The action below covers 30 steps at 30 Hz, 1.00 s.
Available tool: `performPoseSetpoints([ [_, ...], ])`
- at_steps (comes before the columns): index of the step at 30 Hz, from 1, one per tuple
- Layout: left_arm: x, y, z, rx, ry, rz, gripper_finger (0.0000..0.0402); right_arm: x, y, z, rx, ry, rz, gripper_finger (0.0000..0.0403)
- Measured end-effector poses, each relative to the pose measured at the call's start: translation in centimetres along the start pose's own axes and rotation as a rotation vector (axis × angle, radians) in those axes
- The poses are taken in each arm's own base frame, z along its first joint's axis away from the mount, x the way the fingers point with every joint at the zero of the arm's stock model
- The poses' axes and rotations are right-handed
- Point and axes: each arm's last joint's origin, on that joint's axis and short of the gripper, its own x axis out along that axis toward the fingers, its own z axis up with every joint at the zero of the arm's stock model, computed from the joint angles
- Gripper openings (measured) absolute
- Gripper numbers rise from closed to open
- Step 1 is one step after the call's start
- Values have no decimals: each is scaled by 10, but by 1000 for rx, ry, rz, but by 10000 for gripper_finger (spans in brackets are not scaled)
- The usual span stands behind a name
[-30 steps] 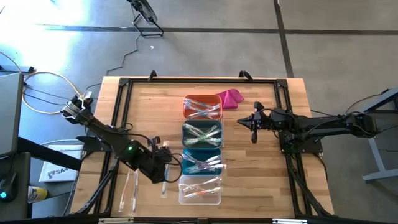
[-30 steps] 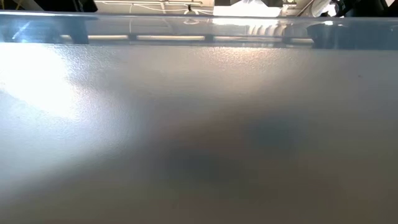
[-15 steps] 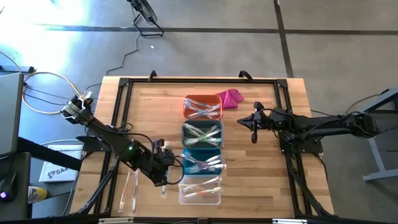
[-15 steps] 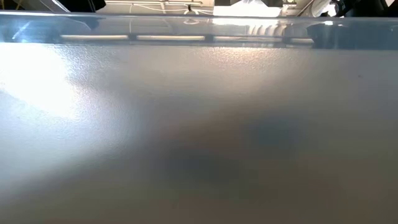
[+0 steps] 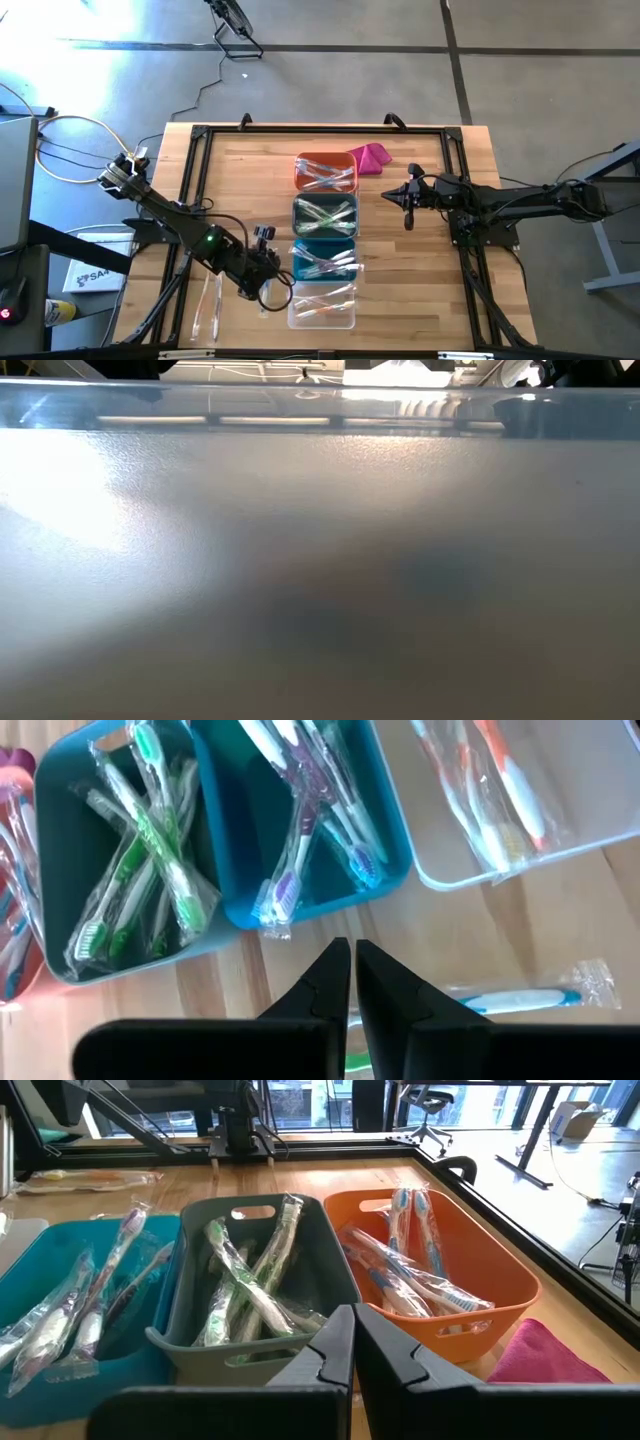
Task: Pick & Place Toothbrushes
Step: Put the green toothbrush into the green bin
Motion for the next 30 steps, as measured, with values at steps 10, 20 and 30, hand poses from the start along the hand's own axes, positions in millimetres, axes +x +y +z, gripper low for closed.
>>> performPoseSetpoints([
  [10,0,-1,3,-1,-33,-6,15,0,0,0,3,0,0,4],
  [20,0,-1,3,-3,-33,-6,15,0,0,0,5,0,0,4],
  [30,22,-6,-17,9,-6,14,15,0,0,0,5,1,0,4],
])
